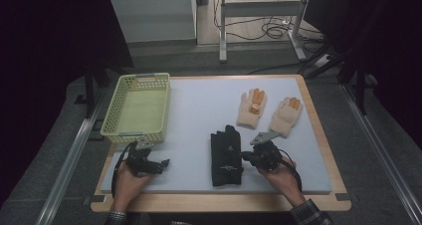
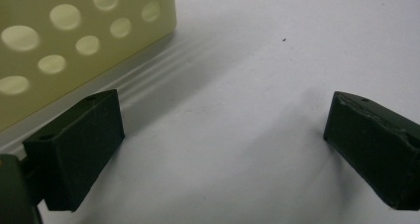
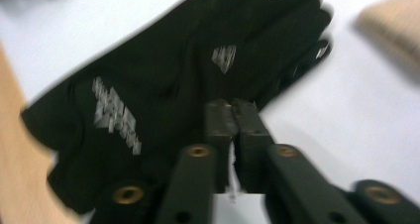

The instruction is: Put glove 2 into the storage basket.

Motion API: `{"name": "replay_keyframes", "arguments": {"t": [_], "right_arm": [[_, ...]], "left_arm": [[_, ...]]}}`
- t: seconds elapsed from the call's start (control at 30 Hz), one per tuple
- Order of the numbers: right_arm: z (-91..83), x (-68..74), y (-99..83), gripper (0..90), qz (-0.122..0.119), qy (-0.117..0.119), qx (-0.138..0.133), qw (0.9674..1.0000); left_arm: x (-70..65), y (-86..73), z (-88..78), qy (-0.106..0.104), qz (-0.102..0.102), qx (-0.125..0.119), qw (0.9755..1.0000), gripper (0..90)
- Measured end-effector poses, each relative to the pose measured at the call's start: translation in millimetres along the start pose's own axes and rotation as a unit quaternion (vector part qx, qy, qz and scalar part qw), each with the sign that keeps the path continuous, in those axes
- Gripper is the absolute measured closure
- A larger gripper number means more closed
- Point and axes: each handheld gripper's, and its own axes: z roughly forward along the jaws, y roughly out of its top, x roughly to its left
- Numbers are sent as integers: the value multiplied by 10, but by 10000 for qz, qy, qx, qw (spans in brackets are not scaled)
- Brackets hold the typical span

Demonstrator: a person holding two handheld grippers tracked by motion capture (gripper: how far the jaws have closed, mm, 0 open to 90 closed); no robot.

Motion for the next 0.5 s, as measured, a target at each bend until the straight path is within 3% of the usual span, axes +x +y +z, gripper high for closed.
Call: {"name": "replay_keyframes", "arguments": {"t": [0.23, 0.5], "right_arm": [[21, 80, -352, 887, -99, 261, -75, 9996], [145, 259, -318, 887, -272, 467, -130, 9985]], "left_arm": [[-1, -1, 0, 4, 3, -3, 10000, 22], [-1, -1, 1, 1, 0, -7, 10000, 22]]}}
